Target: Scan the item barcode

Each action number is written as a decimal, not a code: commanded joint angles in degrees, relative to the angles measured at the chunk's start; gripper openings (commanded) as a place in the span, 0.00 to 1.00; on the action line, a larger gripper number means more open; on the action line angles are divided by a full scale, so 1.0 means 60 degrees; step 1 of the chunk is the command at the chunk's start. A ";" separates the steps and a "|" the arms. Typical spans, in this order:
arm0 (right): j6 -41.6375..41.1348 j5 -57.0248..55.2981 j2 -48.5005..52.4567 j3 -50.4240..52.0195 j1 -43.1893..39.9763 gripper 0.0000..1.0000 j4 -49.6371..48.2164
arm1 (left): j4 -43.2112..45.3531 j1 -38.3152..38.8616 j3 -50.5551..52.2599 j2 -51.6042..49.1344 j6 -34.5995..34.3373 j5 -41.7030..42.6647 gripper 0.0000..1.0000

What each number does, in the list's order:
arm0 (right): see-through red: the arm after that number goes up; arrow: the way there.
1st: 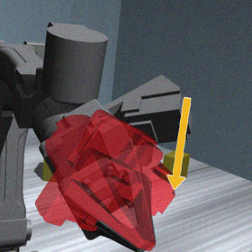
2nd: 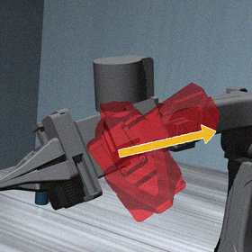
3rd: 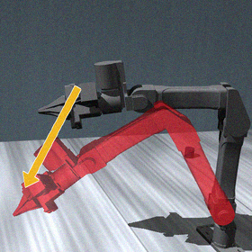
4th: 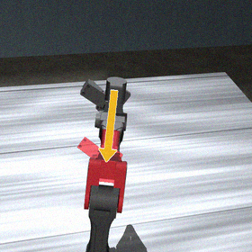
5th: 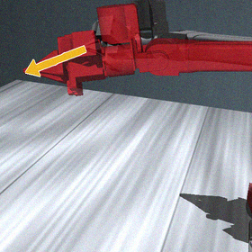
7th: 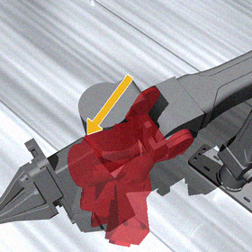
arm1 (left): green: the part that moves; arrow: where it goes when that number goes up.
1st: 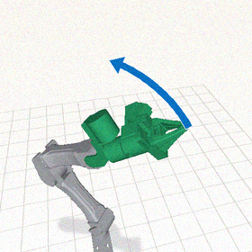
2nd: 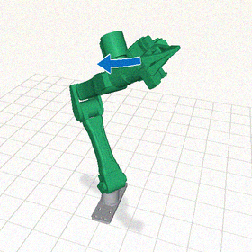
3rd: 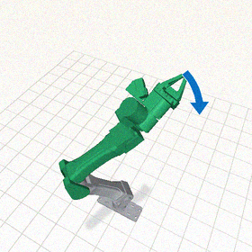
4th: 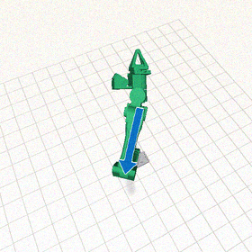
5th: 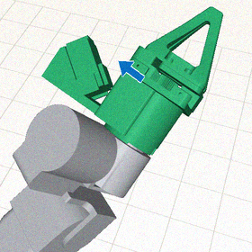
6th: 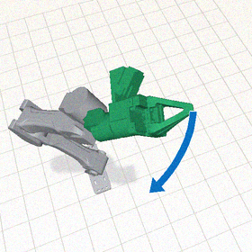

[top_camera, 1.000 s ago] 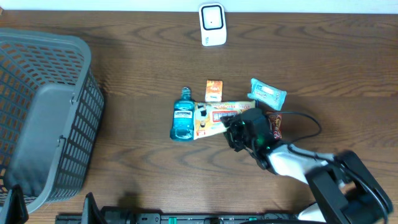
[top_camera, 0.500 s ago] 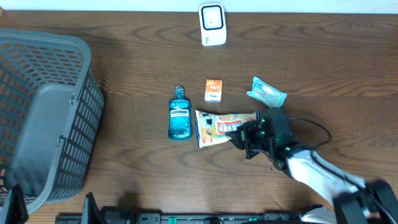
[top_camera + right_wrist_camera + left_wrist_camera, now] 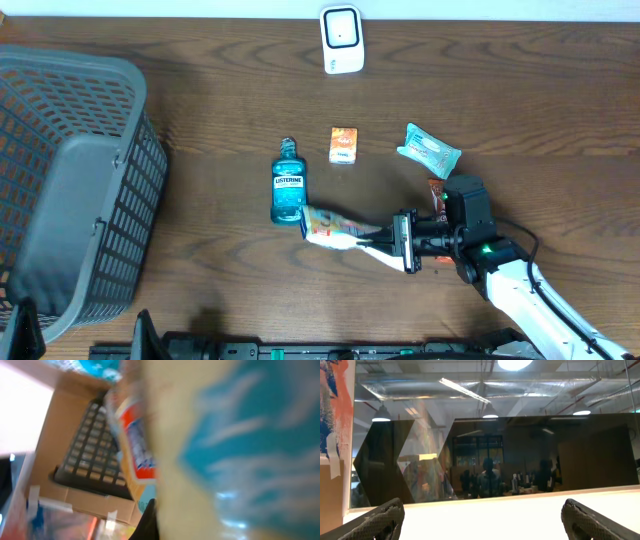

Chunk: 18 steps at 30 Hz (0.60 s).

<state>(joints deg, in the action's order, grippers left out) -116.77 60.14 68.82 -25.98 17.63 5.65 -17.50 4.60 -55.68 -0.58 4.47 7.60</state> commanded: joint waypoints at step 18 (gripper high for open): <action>0.4178 0.1140 -0.0113 -0.0229 -0.0397 0.74 -1.4101 | 0.0142 -0.0026 -0.0055 0.0069 -0.0055 0.0062 1.00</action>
<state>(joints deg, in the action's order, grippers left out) -98.94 60.75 69.12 -25.80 14.96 -62.50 -16.93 4.60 -55.68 -0.58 4.47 7.62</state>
